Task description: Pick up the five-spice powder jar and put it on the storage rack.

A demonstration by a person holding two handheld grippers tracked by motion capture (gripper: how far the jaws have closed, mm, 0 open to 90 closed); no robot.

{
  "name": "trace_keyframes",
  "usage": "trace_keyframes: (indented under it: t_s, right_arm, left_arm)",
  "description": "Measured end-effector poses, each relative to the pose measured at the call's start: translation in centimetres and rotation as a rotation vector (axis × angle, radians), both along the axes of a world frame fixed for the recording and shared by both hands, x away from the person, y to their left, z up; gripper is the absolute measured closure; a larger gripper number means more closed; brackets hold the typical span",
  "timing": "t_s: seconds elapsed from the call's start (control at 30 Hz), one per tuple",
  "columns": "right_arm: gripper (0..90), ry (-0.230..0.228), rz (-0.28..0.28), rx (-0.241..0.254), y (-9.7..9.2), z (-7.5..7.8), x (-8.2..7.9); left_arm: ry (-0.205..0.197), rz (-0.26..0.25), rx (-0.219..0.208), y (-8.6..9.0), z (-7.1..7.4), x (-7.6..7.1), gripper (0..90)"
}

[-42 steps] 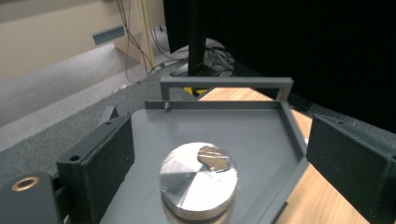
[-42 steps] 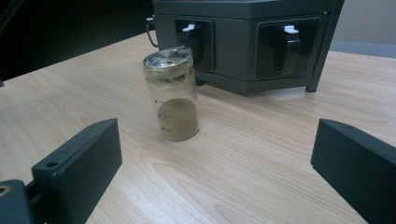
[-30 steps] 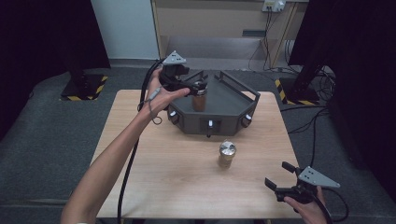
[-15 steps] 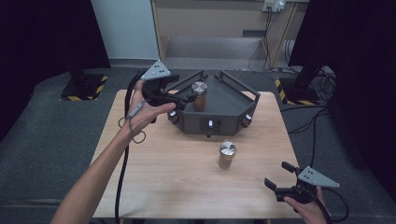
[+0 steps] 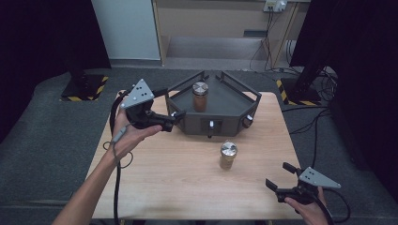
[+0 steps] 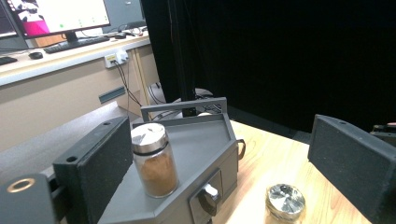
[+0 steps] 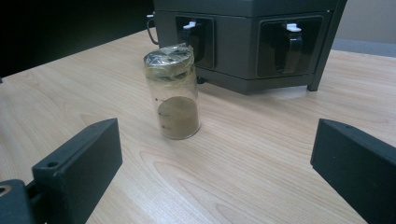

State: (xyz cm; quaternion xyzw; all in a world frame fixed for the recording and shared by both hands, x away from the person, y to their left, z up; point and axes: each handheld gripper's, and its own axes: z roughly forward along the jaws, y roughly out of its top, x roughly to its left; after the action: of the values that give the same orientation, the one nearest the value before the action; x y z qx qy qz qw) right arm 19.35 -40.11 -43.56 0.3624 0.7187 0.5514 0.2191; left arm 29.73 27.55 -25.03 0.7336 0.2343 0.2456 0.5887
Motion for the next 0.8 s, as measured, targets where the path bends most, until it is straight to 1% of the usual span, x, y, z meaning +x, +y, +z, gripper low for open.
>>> trace_keyframes:
  t_s: [0.07,0.1,0.17,0.33,0.43,0.5,0.53,0.6,0.8]
  right_arm:
    - [2.6,0.001,-0.001,0.0,0.0,0.0,0.0]
    - [2.6,0.001,-0.001,0.0,0.0,0.0,0.0]
    - [2.6,0.001,-0.003,0.0,0.0,0.0,0.0]
    - [2.6,0.001,-0.005,-0.001,0.0,0.0,0.0]
    - [2.6,0.003,-0.007,0.002,0.0,0.0,0.0]
    - [2.6,0.003,-0.005,0.001,0.0,0.0,0.0]
    - [2.6,0.003,-0.005,0.0,0.0,0.0,0.0]
    - [2.6,0.002,-0.005,0.001,0.0,0.0,-0.1]
    - [2.6,0.002,-0.003,-0.002,0.0,0.0,0.0]
  left_arm:
    - [0.0,0.004,-0.026,0.6,-0.5,-0.6,5.6]
    - [0.0,0.004,-0.026,0.6,-0.5,-0.6,5.6]
    - [0.0,0.009,-0.05,1.2,-1.2,-1.3,5.9]
    - [0.013,0.012,-0.053,1.9,-2.7,-2.0,6.3]
    - [0.015,0.028,-0.04,2.1,-3.6,-2.6,6.1]
    - [0.03,0.039,-0.033,2.3,-4.2,-3.0,6.0]
    - [0.03,0.047,-0.029,2.4,-4.4,-3.2,6.1]
    - [0.036,0.062,-0.01,2.5,-4.9,-3.6,6.1]
    - [0.05,0.071,0.008,3.5,-6.5,-4.6,5.8]
